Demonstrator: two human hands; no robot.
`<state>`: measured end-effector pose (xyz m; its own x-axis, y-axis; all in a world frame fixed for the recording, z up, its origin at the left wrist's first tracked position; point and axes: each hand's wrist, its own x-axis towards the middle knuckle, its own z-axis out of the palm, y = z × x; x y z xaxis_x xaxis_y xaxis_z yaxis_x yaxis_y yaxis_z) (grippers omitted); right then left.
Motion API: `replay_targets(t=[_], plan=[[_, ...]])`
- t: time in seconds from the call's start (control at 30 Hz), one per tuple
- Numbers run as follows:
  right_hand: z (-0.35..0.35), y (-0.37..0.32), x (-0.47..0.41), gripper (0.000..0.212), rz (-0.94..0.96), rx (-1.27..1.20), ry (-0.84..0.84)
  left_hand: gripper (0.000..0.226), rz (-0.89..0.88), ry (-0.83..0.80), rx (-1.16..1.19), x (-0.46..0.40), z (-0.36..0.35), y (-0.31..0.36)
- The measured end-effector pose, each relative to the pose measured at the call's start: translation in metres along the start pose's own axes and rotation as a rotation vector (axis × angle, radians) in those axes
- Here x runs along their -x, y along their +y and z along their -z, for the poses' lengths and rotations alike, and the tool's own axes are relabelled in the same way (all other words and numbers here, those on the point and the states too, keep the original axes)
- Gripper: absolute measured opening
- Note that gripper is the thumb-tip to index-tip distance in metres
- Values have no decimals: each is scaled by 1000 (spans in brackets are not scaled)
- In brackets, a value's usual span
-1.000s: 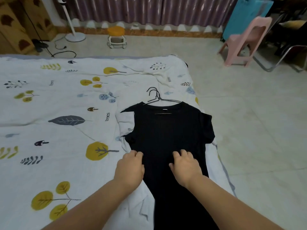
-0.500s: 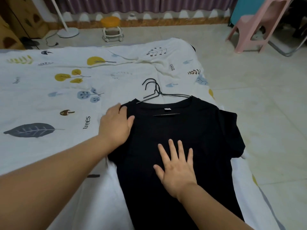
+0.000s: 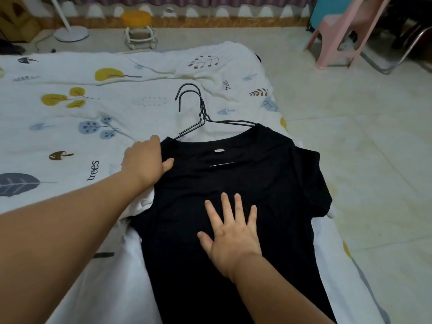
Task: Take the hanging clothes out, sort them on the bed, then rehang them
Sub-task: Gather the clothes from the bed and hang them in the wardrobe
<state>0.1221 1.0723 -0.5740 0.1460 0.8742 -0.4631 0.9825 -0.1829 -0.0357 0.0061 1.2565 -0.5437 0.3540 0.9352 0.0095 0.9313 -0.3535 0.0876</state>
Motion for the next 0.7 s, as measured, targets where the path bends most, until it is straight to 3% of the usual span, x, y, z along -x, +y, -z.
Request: replay_targets(t=[0.13, 0.3, 0.4, 0.57, 0.7], plan=[[7, -3, 4, 64, -36, 12, -31, 25, -179, 44, 63, 46, 22, -1], [24, -14, 34, 59, -42, -50, -38, 33, -387, -114, 12, 106, 64, 5], [41, -18, 74, 50, 5, -48, -15, 33, -406, -89, -43, 127, 98, 4], [100, -6, 141, 23, -113, -101, 273, 33, -300, -16, -34, 155, 161, -4], [164, 6, 191, 13, -215, -206, 737, 33, -267, 36, -11, 184, 213, -10]])
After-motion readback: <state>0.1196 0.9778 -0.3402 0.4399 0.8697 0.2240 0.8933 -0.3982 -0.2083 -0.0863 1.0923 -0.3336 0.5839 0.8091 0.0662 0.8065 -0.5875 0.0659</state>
